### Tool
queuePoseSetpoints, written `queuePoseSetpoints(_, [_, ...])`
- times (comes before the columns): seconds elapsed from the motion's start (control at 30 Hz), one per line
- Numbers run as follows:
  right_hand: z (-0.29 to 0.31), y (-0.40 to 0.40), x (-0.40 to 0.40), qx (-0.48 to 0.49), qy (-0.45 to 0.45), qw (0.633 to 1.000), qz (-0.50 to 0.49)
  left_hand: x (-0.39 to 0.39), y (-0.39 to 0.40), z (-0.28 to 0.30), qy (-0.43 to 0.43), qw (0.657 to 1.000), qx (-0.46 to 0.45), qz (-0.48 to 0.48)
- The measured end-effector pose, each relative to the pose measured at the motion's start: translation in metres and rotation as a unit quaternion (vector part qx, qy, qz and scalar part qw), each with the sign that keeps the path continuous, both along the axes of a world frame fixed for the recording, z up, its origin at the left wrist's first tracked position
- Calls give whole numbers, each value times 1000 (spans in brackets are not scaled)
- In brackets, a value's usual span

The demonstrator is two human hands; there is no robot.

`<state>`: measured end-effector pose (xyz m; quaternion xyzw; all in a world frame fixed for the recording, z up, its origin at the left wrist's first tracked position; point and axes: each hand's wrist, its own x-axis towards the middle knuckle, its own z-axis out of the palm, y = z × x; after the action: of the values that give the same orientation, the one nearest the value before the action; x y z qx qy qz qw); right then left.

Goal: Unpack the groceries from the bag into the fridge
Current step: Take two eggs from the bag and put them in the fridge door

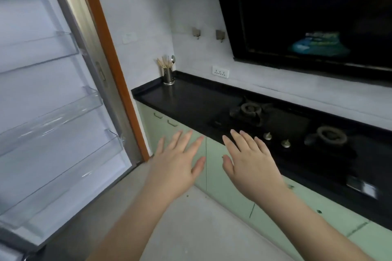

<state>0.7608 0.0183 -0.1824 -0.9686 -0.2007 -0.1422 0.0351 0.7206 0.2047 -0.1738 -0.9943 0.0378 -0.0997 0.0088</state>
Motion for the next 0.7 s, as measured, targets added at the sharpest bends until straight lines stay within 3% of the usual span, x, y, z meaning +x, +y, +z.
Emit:
queuePoseSetpoints(0.47, [1, -167, -96, 16, -31, 977, -211, -11, -171, 3, -18, 978, 1, -210])
queuePoseSetpoints(0.7, [-6, -288, -177, 26, -46, 948, -315, -55, -310, 0, 11, 953, -16, -302])
